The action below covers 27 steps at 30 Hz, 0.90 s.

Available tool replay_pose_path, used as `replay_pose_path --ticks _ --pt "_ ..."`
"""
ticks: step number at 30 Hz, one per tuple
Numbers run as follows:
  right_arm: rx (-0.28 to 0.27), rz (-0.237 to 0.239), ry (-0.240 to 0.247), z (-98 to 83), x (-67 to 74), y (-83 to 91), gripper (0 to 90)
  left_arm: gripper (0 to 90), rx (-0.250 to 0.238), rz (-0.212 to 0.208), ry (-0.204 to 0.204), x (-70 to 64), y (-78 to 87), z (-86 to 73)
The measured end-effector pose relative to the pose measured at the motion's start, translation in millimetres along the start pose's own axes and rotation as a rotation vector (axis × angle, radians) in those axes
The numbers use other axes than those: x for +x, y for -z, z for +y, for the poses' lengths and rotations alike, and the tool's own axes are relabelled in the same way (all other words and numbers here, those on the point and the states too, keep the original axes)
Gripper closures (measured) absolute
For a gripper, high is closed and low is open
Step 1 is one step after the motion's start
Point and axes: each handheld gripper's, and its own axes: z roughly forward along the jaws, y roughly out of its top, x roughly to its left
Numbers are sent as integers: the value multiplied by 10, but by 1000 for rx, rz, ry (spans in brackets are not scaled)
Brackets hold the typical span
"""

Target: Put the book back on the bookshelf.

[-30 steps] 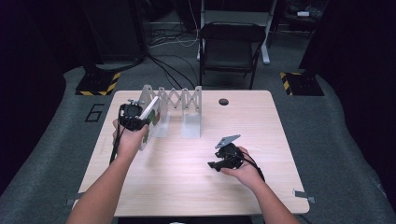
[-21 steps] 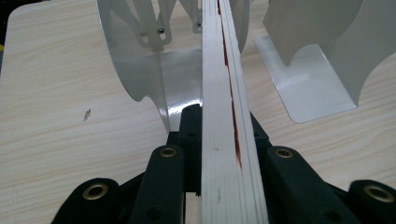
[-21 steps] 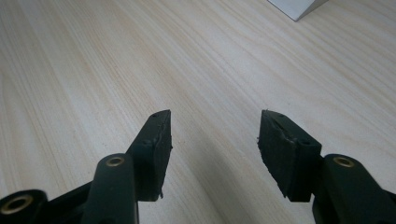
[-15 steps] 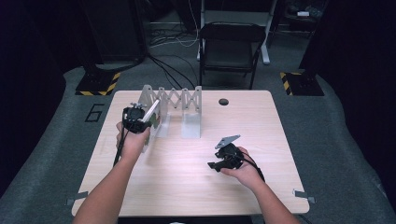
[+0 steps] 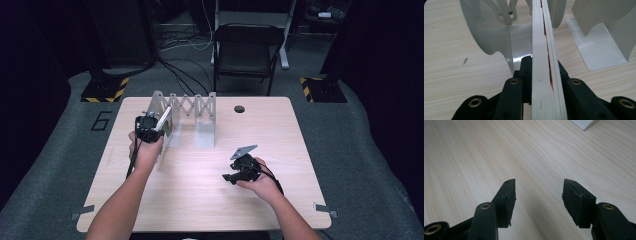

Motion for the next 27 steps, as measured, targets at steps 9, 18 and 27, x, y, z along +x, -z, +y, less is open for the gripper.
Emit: replay_pose_path --ticks 9,18,27 --pt "-5 2 7 -9 -11 11 443 757 -1 8 6 -22 -63 47" --pt "-12 -4 4 -25 -16 36 442 756 6 25 0 -50 -149 93" --pt "-12 -5 0 -44 -21 59 442 756 11 31 21 -56 -219 123"
